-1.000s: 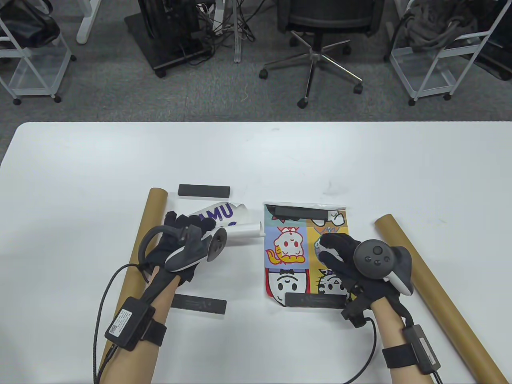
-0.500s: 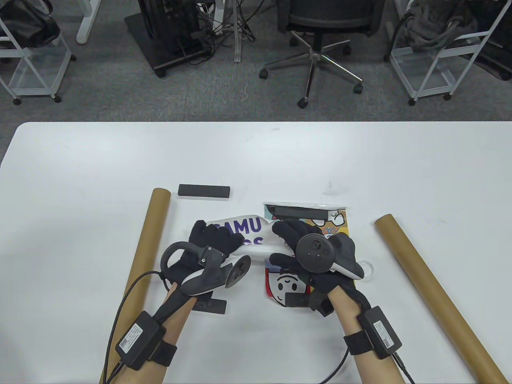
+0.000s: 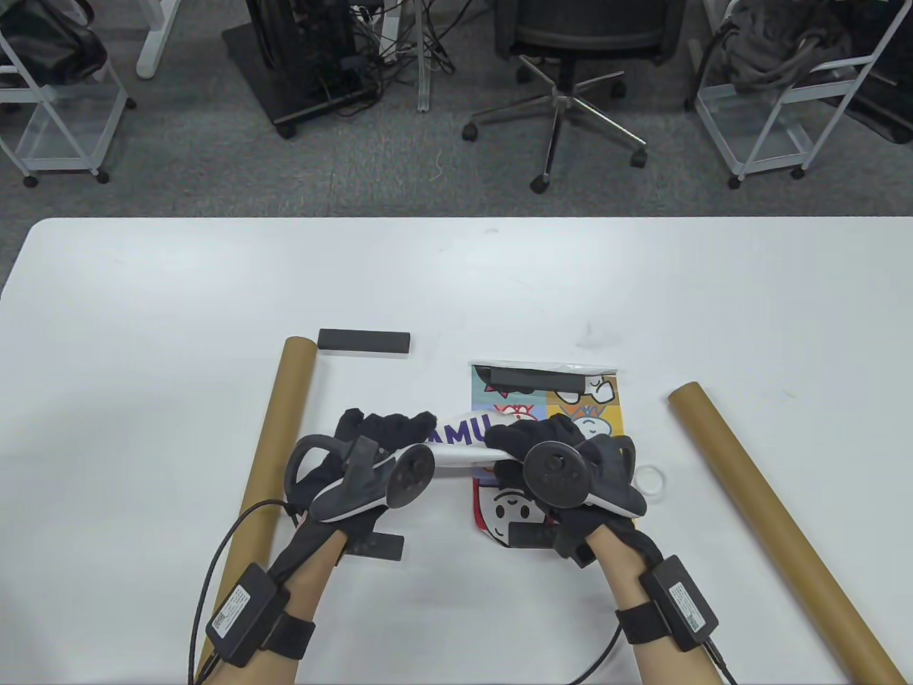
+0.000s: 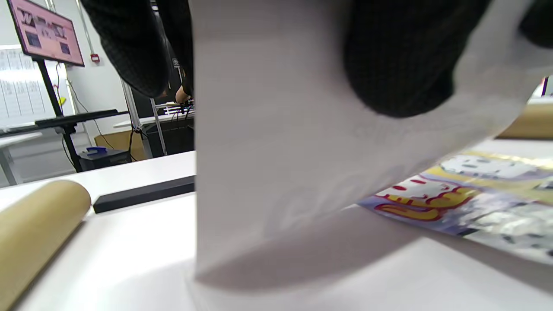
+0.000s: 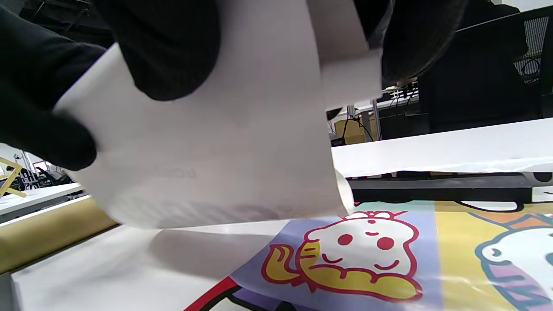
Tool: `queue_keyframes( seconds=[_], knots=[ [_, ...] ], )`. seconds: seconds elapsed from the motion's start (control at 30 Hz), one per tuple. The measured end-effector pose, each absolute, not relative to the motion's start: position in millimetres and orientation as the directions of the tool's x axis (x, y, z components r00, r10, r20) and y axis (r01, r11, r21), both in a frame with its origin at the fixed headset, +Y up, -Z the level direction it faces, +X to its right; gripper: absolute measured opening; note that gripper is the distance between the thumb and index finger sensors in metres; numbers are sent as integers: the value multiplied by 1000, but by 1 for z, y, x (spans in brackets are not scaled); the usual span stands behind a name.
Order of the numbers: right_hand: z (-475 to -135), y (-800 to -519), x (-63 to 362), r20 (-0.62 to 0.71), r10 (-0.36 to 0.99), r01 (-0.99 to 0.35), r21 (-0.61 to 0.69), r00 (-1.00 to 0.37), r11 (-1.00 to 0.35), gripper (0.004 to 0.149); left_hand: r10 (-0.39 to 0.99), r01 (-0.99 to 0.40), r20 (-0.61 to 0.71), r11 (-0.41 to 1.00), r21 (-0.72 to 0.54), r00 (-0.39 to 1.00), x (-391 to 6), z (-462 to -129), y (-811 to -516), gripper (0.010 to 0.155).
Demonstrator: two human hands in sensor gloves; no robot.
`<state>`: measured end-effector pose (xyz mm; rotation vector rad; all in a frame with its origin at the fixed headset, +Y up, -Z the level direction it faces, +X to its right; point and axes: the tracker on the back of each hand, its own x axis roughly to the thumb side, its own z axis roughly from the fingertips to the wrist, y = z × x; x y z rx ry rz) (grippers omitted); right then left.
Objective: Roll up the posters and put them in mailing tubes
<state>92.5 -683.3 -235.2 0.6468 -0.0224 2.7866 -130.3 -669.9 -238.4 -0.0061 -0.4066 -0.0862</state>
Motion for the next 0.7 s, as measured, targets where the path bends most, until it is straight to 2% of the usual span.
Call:
queue_keyframes(
  seconds=[0.03, 0.17, 0.23, 0.3, 0.4, 0.5, 0.57, 0.63, 0.7],
  knots=[
    [-235, -683, 93, 431, 260, -261, 58, -864, -963, 53, -69, 66, 391, 998, 21, 918, -129, -237, -671, 62],
    [-237, -681, 97, 408, 325, -265, 197, -853, -944, 77, -213, 158, 377, 973, 170, 901, -124, -231, -671, 63],
    [-239, -684, 100, 397, 355, -268, 259, -846, -928, 79, -224, 153, 378, 966, 210, 898, -122, -228, -671, 66],
    [-240, -686, 101, 390, 350, -256, 273, -852, -927, 75, -225, 153, 383, 966, 209, 896, -120, -228, -671, 68],
    [-241, -687, 102, 390, 370, -298, 234, -843, -925, 62, -199, 147, 402, 977, 155, 894, -121, -229, -672, 71],
    [-239, -686, 101, 398, 314, -288, 126, -862, -949, 57, -76, 84, 432, 996, 1, 899, -127, -233, -670, 74],
    [-235, -685, 99, 411, 263, -259, 67, -873, -964, 56, 24, 14, 420, 996, -87, 907, -132, -236, -668, 70],
    [-232, -683, 96, 430, 236, -253, 19, -872, -967, 57, 50, -15, 392, 996, -92, 919, -135, -238, -667, 60],
    [-230, -680, 95, 437, 221, -247, -3, -872, -969, 58, 19, -10, 389, 1000, -26, 921, -136, -238, -667, 57]
  ],
)
